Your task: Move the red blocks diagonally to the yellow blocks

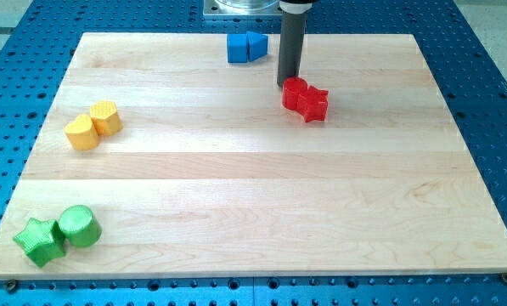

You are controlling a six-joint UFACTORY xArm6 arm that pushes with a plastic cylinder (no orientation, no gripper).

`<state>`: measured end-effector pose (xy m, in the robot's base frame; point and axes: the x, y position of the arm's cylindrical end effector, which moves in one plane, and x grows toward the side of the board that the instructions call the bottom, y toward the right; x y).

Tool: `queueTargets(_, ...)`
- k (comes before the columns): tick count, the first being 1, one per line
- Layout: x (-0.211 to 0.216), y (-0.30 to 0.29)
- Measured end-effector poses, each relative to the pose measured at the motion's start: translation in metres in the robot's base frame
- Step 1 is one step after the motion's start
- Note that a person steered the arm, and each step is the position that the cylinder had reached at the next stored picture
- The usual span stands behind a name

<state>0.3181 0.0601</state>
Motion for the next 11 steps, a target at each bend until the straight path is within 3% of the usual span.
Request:
queueTargets(1, -0.007, 0.047)
queueTargets(2, 0.020, 0.091)
queueTargets(3, 0.072, 0.095)
queueTargets(4, 0.090, 0.071)
queueTargets(8, 0.013, 0.024)
queueTargets(11, 0.012, -0.096)
